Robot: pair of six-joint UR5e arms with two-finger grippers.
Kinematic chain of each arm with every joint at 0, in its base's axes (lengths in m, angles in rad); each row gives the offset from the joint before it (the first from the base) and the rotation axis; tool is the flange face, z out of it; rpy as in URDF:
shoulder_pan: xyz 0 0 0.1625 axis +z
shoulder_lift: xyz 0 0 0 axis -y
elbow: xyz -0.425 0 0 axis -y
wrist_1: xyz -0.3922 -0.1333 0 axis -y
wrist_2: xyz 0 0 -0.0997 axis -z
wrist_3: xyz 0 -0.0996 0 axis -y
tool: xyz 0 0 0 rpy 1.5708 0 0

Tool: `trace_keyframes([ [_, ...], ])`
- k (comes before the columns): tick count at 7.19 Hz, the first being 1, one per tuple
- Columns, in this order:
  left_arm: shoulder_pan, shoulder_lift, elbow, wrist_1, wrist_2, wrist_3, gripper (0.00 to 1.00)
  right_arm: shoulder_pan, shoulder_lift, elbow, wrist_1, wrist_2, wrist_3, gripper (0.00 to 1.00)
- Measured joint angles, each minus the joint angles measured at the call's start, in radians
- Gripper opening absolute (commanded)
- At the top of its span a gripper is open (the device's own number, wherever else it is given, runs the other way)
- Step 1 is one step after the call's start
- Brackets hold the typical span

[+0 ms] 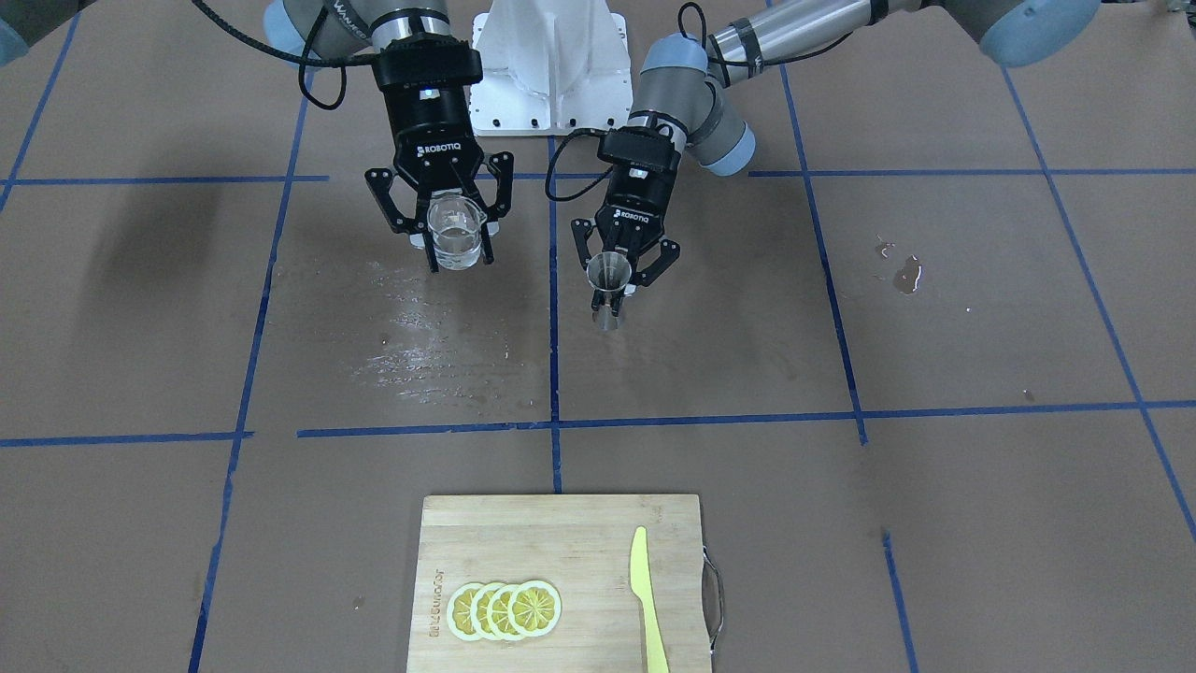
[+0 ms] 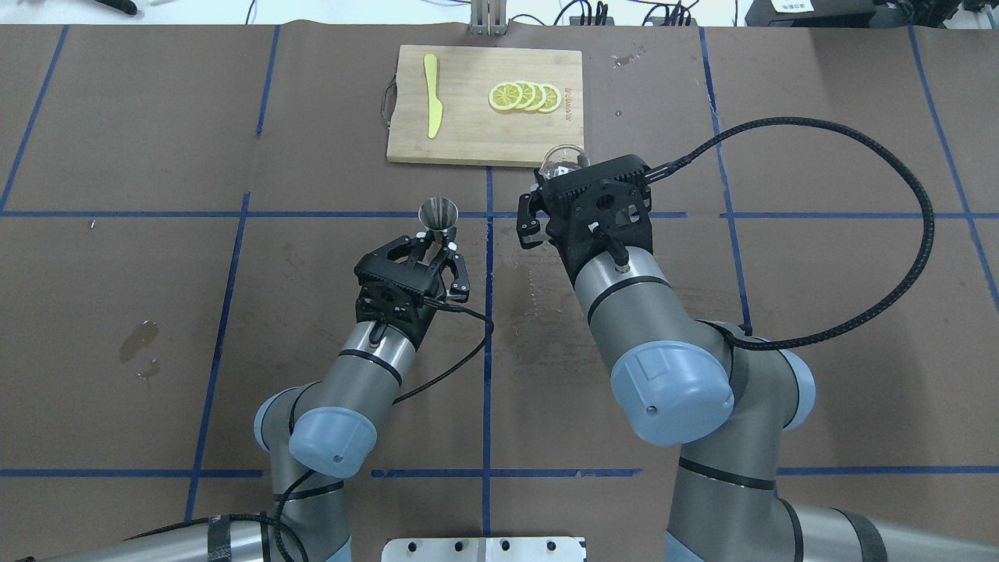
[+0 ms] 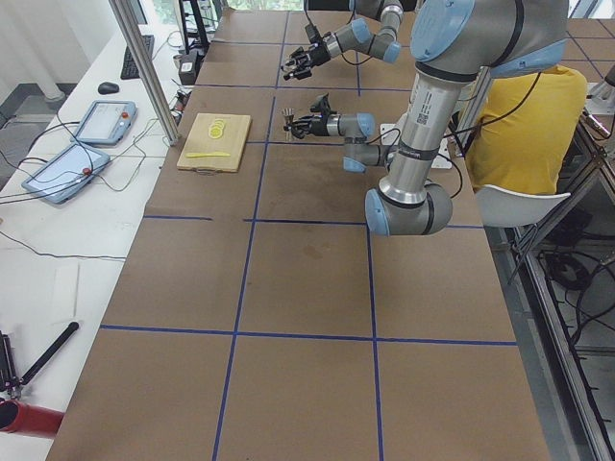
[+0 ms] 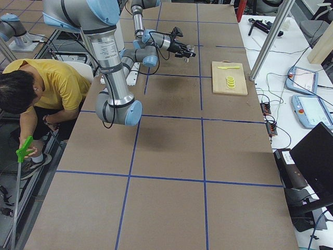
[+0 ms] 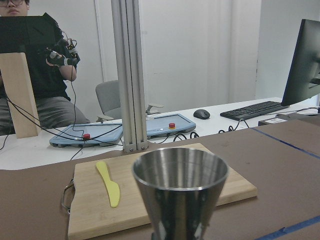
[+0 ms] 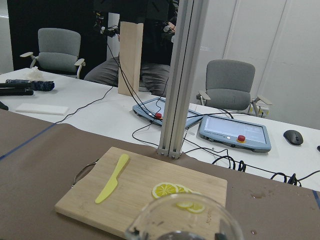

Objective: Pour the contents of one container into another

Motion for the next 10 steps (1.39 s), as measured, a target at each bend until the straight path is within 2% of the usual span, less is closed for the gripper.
trace_keyframes([
  [3, -0.002, -0.079, 0.078, 0.004, -0.024, 0.0, 0.0, -0.001, 0.034, 0.002, -0.105, 0.0, -0.079, 0.0],
  [7, 0.003, -0.118, 0.104, 0.004, -0.027, 0.0, 0.0, 0.015, 0.064, 0.002, -0.174, 0.0, -0.261, 0.0],
  [10, 0.004, -0.14, 0.121, 0.005, -0.027, 0.0, 0.0, 0.024, 0.124, -0.001, -0.275, 0.001, -0.304, 0.0],
])
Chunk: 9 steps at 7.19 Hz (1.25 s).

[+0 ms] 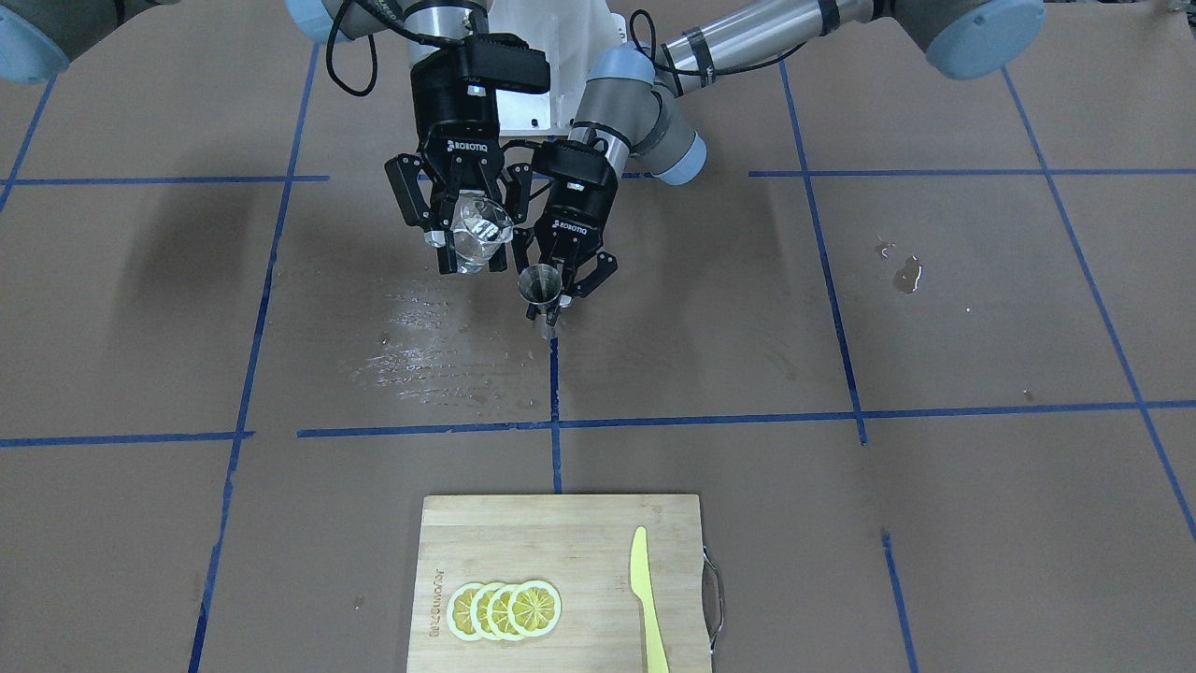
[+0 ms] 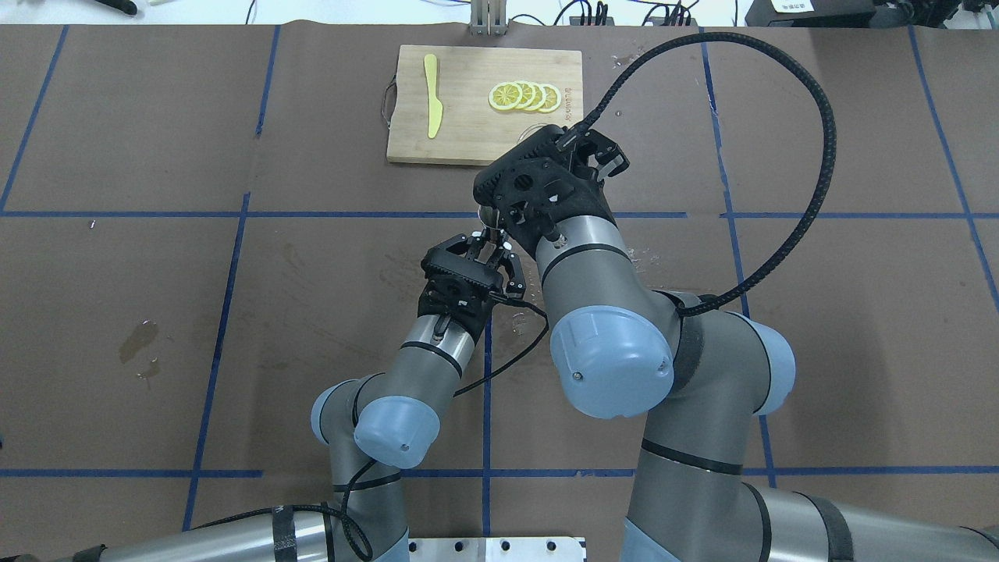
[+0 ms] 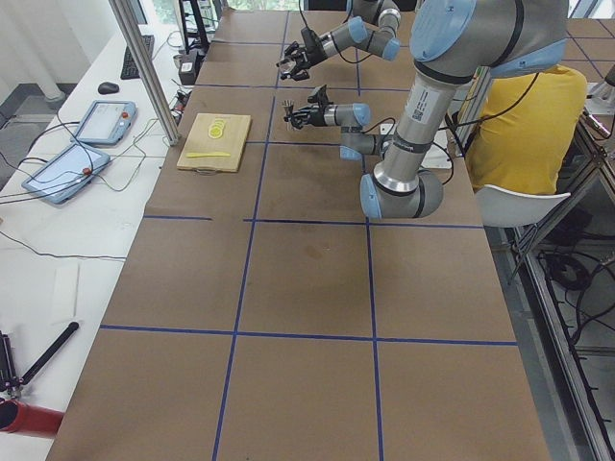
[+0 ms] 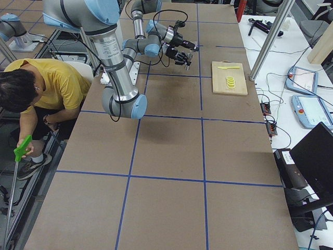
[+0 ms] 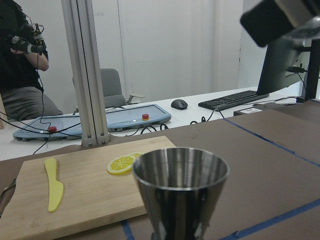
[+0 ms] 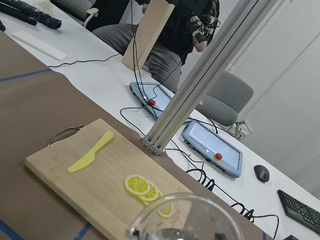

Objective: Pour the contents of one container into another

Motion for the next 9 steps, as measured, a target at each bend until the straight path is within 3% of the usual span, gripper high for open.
trace_keyframes([
  [9, -0.001, -0.015, -0.006, 0.001, 0.001, 0.001, 0.0, 0.002, 0.047, -0.003, -0.158, 0.001, -0.237, 0.0],
])
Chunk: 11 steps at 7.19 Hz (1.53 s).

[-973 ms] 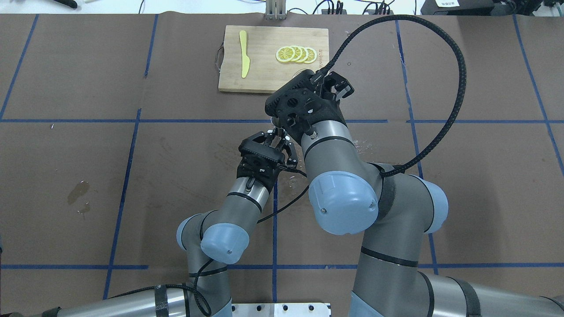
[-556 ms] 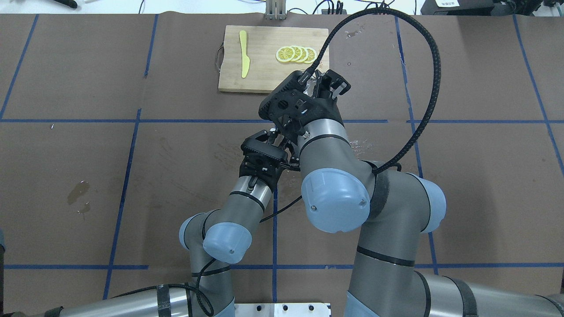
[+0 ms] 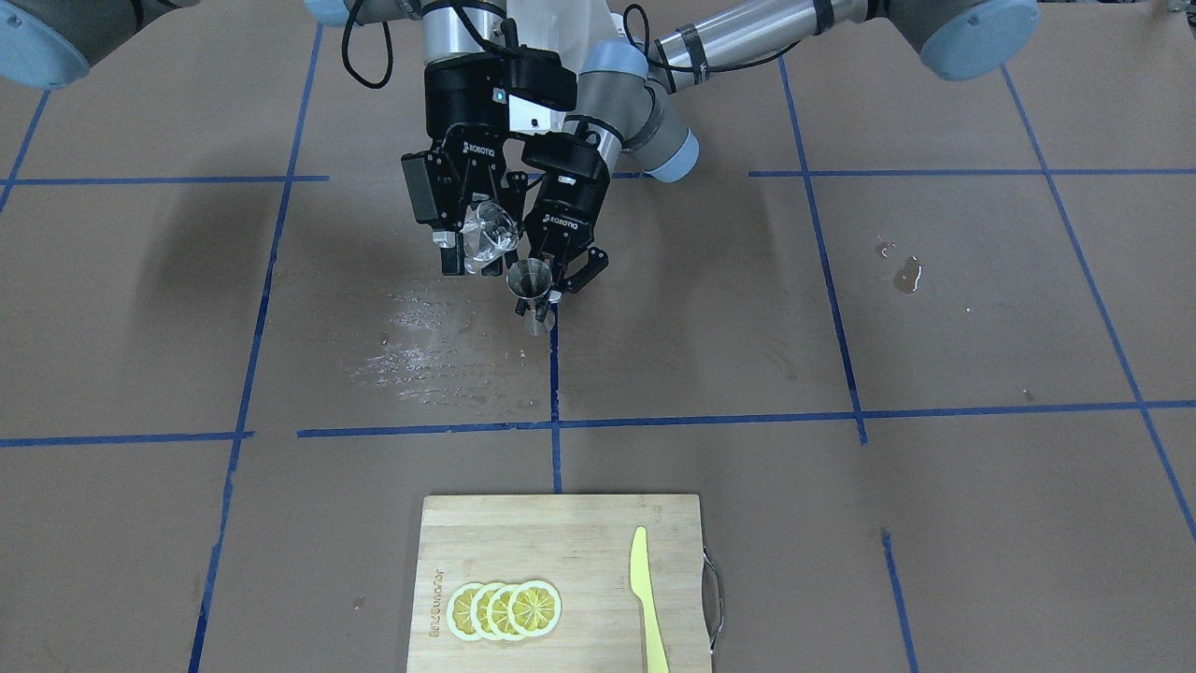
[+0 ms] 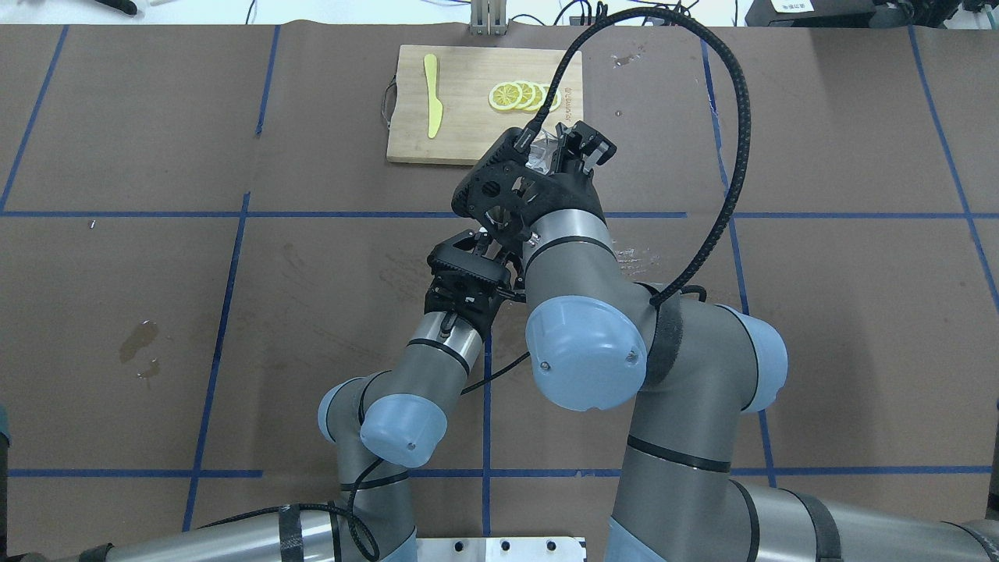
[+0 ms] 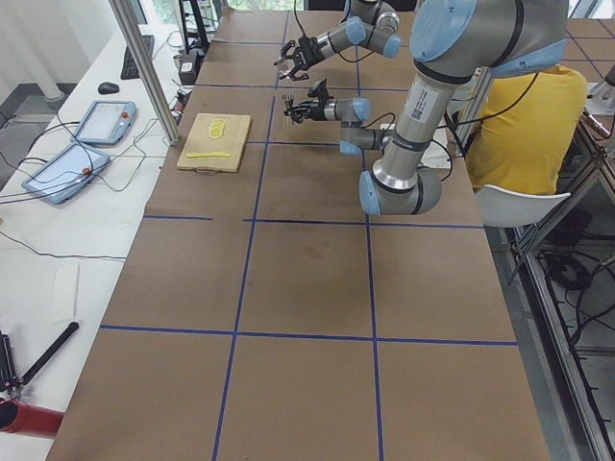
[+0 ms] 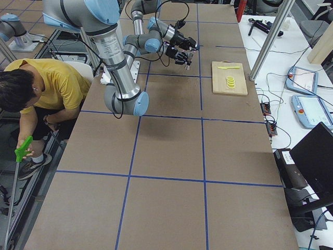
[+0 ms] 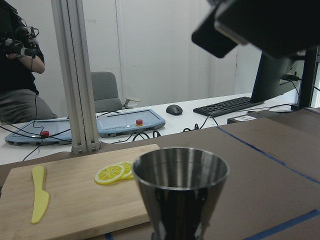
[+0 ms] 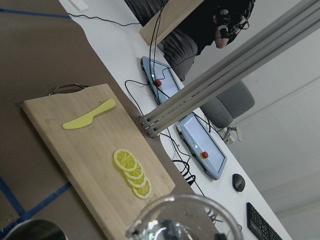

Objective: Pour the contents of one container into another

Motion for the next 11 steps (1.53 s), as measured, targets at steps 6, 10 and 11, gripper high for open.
trace_keyframes([
  [6, 0.0, 0.001, -0.014, 0.006, 0.002, 0.015, 0.0, 0.0, 0.02, -0.002, -0.056, 0.0, -0.186, 0.0],
  [10, 0.001, 0.001, -0.023, 0.006, 0.002, 0.022, 0.0, 0.0, 0.028, -0.016, -0.075, -0.005, -0.268, 0.0],
  [11, 0.001, 0.001, -0.024, 0.006, 0.002, 0.022, 0.0, 0.0, 0.028, -0.016, -0.082, -0.008, -0.302, 0.0],
])
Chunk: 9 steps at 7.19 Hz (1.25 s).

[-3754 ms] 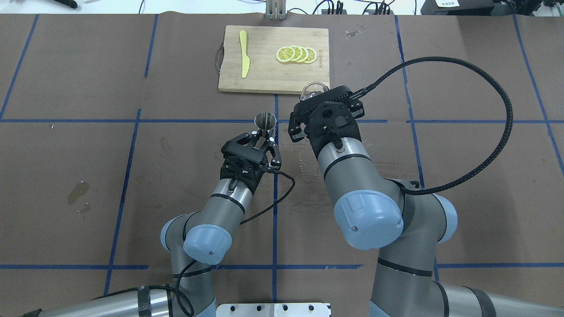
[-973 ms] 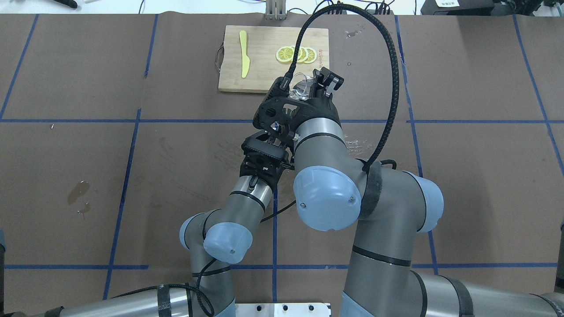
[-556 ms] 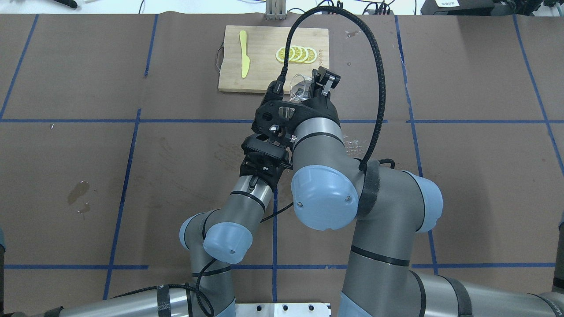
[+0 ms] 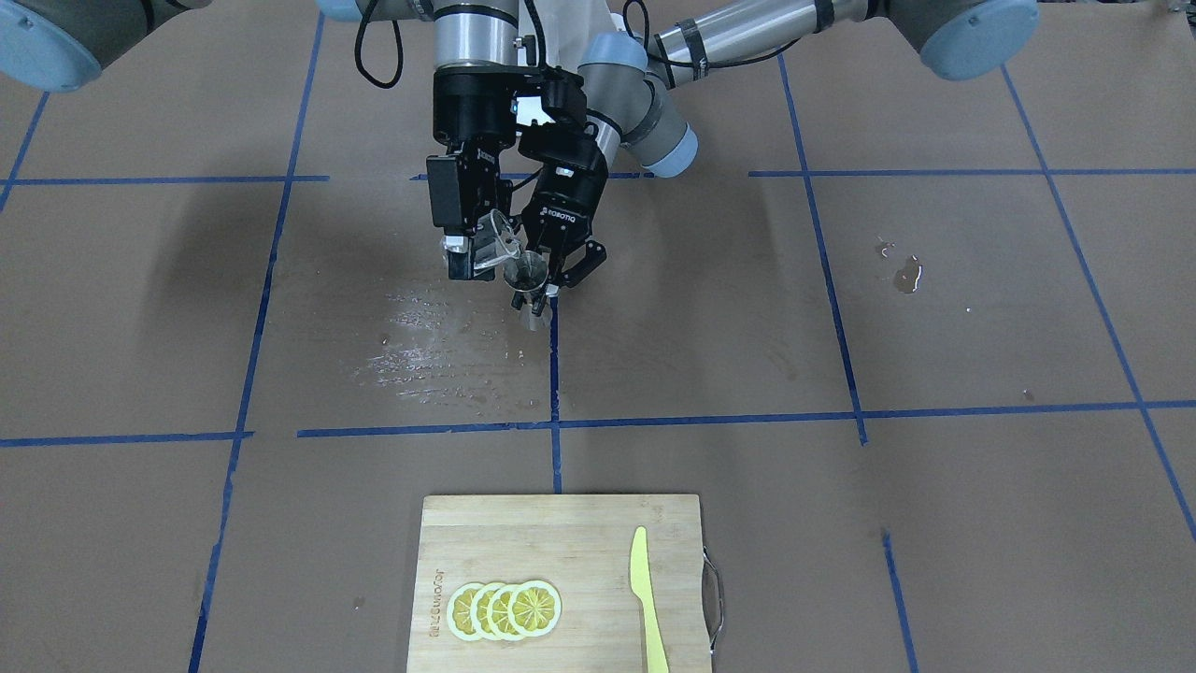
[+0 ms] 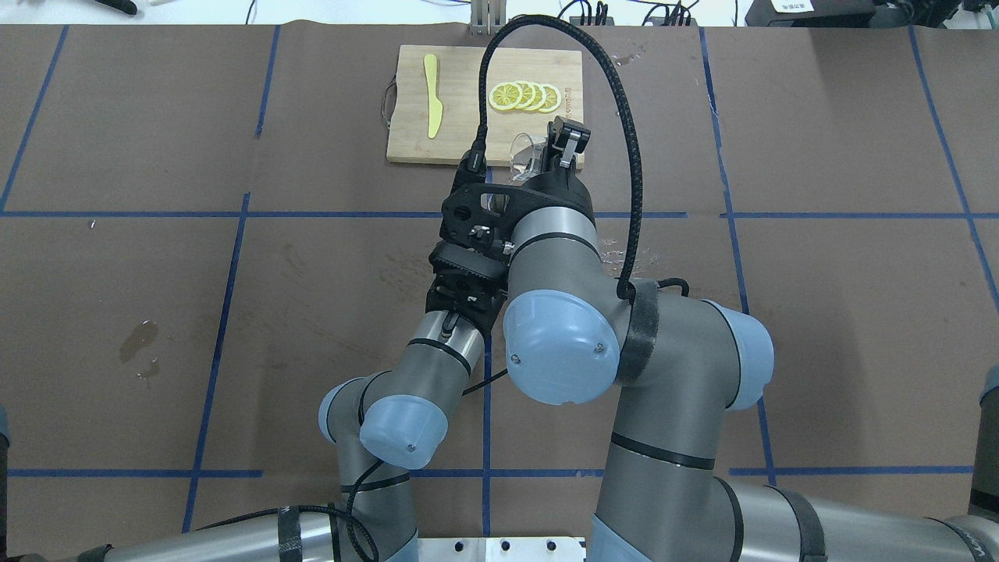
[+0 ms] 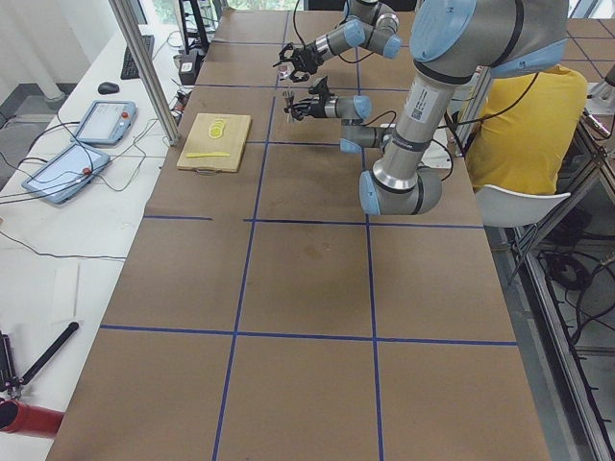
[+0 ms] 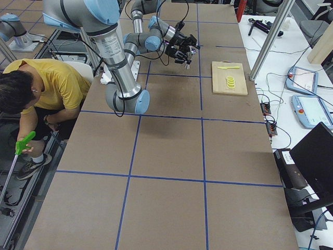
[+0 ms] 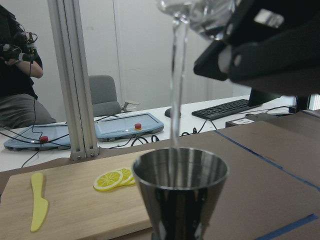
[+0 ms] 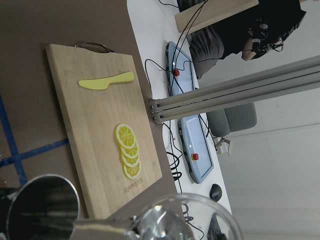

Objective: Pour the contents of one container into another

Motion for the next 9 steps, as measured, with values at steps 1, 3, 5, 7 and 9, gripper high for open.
trace_keyframes([
  [1, 0.0, 0.0, -0.001, 0.0, 0.0, 0.0, 0.0, 0.001, 0.0, 0.0, -0.004, -0.002, -0.039, 0.0],
  [3, 0.0, 0.0, -0.003, 0.0, 0.0, 0.0, 0.0, 0.002, 0.001, 0.001, -0.017, -0.004, -0.1, 0.0],
  [5, 0.0, 0.0, -0.004, 0.0, 0.0, 0.0, 0.0, 0.004, 0.004, 0.003, -0.023, -0.012, -0.154, 0.0],
  [7, 0.0, 0.0, -0.004, 0.0, 0.0, 0.0, 0.0, 0.005, 0.006, 0.004, -0.024, -0.018, -0.187, 0.0],
  [9, 0.0, 0.0, -0.004, 0.0, 0.0, 0.0, 0.0, 0.007, 0.007, 0.006, -0.024, -0.02, -0.201, 0.0],
])
